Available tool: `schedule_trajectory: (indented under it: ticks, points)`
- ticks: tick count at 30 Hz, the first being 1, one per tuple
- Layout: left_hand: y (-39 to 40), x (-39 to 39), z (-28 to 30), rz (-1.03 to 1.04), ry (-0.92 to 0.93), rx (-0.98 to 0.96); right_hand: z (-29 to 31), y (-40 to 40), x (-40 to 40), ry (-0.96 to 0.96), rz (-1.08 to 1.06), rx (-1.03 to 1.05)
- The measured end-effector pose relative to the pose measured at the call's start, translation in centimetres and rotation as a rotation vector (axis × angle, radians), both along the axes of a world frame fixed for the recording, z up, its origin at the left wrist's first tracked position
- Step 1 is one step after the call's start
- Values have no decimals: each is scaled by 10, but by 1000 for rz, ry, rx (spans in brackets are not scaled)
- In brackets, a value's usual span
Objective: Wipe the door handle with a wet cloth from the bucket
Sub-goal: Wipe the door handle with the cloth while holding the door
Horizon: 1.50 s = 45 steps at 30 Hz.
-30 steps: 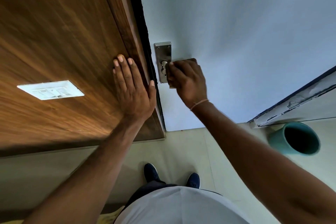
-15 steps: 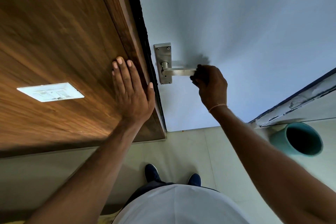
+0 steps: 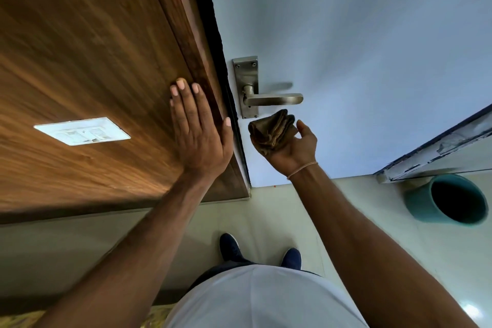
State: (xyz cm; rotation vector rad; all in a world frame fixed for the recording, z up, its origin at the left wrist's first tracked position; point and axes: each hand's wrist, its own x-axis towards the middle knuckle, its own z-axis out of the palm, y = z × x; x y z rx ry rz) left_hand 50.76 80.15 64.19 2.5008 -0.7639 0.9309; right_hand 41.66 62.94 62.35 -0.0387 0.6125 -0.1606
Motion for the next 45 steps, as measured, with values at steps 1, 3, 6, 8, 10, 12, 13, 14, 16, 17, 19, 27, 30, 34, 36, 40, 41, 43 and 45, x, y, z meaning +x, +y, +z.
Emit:
schedule_trajectory:
  ticks: [1,3,6,8,10,12,13,14,16,17,19,27,30,34,36,40,41,43,45]
  points:
    - [0,0,0,-3,1,1,1,5,5,-43,14,37]
    - [1,0,0,-8,6,8,6,12,11,-98,37,74]
    - [2,1,0,-7,7,15,4,19,19,-92,39,102]
    - [2,1,0,-4,7,15,1,22,26,-54,8,106]
    - [1,0,1,-1,7,10,3,26,35,-22,-18,92]
    - [1,-1,2,-7,10,9,10,28,45,-31,-38,70]
    - [2,-1,2,-11,14,11,14,28,49,-49,-45,69]
    - [2,-1,2,-13,17,14,18,26,51,-78,-55,77]
    - [4,0,2,-18,20,23,26,20,51,-119,-86,89]
    - [4,-1,2,-21,21,27,29,17,48,-127,-97,101]
    - [4,0,2,-19,20,30,29,14,40,-154,-126,168]
    - [4,0,2,-19,18,8,24,24,26,-198,-112,57]
    - [4,0,2,-19,23,15,34,29,29,-243,-31,-66]
    - [5,-1,3,-26,16,18,39,30,43,-175,-16,-84]
    - [5,0,3,-28,20,23,38,28,47,-99,-7,-80]
    - [5,0,2,-24,19,22,36,13,47,18,-60,-106]
    - [4,0,2,-24,20,20,35,8,47,24,-90,-96]
    - [2,0,1,-20,24,11,32,-1,47,17,-149,-54]
    - [1,0,1,-17,20,4,35,5,47,1,-152,-62]
